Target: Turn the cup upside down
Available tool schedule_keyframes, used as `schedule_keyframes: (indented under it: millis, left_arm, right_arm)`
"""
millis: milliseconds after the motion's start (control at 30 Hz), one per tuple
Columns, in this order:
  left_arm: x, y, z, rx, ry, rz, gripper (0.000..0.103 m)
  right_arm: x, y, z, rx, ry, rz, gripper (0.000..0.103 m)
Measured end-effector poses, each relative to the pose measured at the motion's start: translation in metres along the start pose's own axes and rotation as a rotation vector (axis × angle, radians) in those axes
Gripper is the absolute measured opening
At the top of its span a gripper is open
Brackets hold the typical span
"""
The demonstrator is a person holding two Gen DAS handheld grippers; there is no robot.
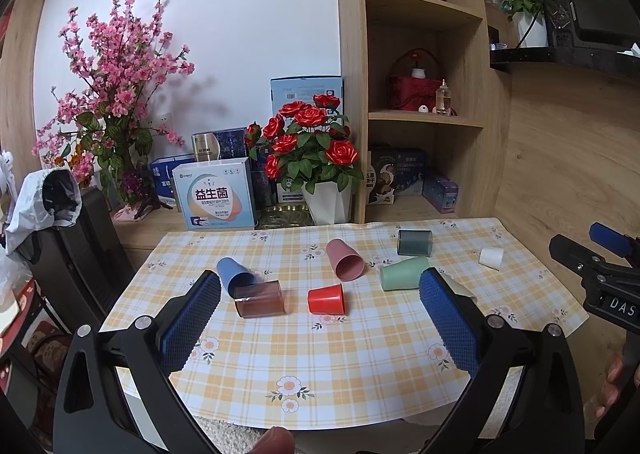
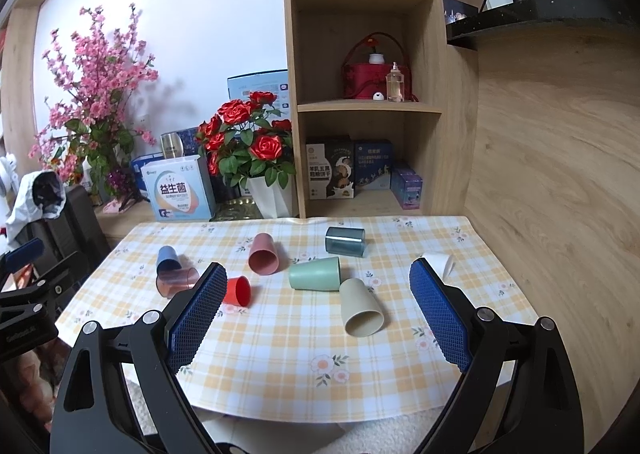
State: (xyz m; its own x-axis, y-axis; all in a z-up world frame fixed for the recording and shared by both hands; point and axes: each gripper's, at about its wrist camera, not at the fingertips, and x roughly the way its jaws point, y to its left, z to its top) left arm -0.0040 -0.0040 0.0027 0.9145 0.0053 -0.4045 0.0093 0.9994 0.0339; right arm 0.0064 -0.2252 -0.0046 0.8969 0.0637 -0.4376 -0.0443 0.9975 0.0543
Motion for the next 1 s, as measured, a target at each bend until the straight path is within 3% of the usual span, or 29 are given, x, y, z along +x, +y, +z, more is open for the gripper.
schedule_keyframes:
  millis: [1000]
  left_arm:
    - [-0.0071,-0.0008,-0.0028,-0.006,-0.014,-0.001,0.097]
  right_arm:
    - [-0.0046,-0.0007,0.0001,0.003,0.009,0.002,0.09]
